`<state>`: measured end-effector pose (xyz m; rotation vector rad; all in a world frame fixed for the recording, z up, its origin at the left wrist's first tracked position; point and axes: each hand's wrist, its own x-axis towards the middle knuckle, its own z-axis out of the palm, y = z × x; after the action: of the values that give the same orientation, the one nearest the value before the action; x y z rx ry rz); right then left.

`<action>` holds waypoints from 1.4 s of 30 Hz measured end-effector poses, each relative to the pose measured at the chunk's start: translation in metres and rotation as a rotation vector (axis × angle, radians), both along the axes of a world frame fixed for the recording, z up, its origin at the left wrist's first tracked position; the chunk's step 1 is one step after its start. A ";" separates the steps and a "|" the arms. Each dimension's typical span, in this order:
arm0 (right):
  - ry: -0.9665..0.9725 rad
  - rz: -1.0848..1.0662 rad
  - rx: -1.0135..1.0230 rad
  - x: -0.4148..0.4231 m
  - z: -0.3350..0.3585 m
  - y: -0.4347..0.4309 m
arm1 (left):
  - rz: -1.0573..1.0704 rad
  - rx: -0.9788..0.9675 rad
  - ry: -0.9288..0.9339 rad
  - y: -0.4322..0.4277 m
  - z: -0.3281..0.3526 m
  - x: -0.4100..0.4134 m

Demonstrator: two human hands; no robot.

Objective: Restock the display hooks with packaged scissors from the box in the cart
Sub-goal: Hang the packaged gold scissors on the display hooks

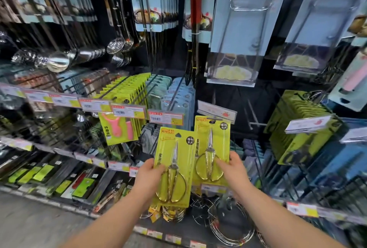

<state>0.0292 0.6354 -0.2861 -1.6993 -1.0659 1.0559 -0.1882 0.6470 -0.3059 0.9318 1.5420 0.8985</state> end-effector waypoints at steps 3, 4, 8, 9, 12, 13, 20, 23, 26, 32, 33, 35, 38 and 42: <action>-0.002 -0.015 0.006 0.002 -0.003 0.016 | 0.018 -0.005 -0.044 0.012 -0.021 0.000; 0.010 -0.021 0.004 0.002 -0.004 0.022 | 0.016 -0.005 -0.054 0.011 -0.014 0.003; 0.023 -0.049 -0.049 0.007 -0.018 0.054 | 0.001 0.035 -0.081 0.002 0.017 0.016; 0.029 -0.049 -0.060 0.009 -0.021 0.061 | -0.004 0.039 -0.078 0.004 0.015 0.017; 0.007 -0.051 -0.075 0.015 -0.028 0.081 | -0.040 0.053 -0.100 0.007 0.013 0.018; -0.007 -0.058 -0.076 0.017 -0.030 0.087 | -0.052 0.054 -0.105 0.008 0.012 0.018; -0.130 -0.057 -0.093 0.028 -0.033 0.105 | -0.093 0.042 -0.166 0.018 -0.001 0.020; -0.213 -0.064 -0.010 0.026 -0.027 0.089 | -0.134 0.031 -0.178 0.017 -0.001 0.023; -0.099 0.006 0.031 0.016 -0.017 0.057 | -0.157 0.027 -0.192 0.019 0.003 0.028; 0.016 0.188 0.034 -0.007 -0.009 0.004 | -0.185 0.014 -0.254 0.018 0.010 0.049; 0.002 0.146 0.070 -0.008 -0.010 0.003 | -0.189 0.008 -0.241 0.017 0.011 0.053; -0.023 0.064 0.108 -0.007 -0.007 0.003 | -0.202 -0.002 -0.219 0.017 0.014 0.060; -0.046 0.023 0.117 0.000 -0.003 0.005 | -0.226 -0.006 -0.205 0.021 0.022 0.069; -0.085 -0.004 0.147 0.008 0.000 0.011 | -0.231 0.009 -0.171 0.030 0.027 0.078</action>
<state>0.0374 0.6468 -0.2864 -1.6394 -1.1649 0.8869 -0.1101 0.6765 -0.2788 0.9897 1.2578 0.7981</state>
